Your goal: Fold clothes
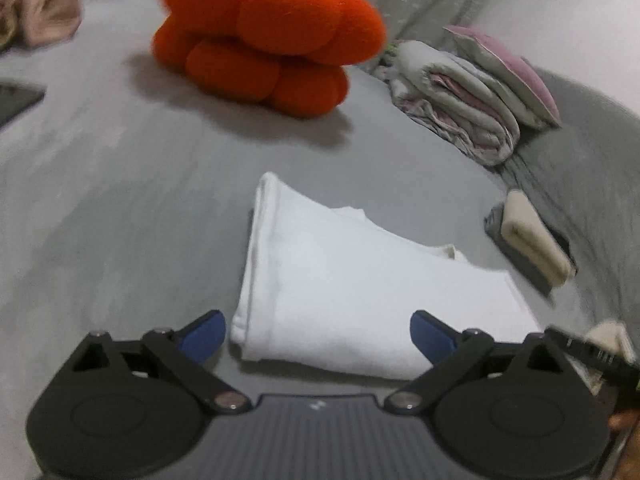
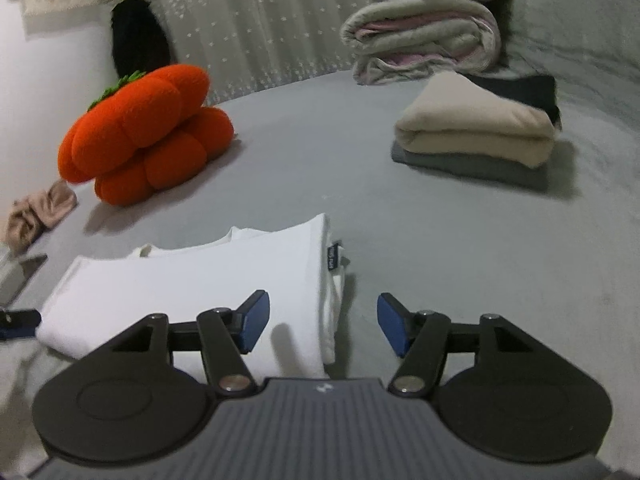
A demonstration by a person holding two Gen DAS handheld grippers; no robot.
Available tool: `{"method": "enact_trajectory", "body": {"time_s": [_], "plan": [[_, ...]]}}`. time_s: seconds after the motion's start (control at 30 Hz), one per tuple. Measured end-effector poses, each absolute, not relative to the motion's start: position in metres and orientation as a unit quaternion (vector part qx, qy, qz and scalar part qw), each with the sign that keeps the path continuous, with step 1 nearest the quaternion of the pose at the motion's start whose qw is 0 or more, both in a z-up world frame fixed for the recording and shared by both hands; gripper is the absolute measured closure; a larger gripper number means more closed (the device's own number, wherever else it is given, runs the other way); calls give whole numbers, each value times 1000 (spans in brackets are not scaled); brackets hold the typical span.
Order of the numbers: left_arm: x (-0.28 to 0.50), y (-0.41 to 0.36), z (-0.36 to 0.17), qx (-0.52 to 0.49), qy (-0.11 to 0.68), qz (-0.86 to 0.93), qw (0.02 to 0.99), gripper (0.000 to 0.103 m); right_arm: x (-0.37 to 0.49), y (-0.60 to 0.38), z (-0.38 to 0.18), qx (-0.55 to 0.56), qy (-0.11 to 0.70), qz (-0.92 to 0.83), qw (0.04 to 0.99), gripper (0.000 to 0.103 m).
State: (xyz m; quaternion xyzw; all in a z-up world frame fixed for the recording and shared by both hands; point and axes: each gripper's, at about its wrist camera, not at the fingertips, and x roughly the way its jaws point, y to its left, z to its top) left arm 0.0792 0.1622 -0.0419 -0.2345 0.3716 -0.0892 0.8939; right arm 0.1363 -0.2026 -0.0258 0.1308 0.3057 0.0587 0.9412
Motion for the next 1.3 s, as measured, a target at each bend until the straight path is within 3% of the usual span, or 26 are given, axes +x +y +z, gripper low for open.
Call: {"method": "enact_trajectory", "body": {"time_s": [0.13,0.87,1.07,1.3], "plan": [[82,175,-52,-303,388,-75,867,12,135,-209,-23,157,304,55,938,39],[107,169,-70,-330,361,-75,869,17,153,-177,-17,154,297,80,939,39],[111,180,-79,-372,353,-80,855,30,158,-171,-14,160,294,89,938,39],[111,186,-87,-385,348,-68,852,68,164,-154,-8,160,286,113,938,39]]}}
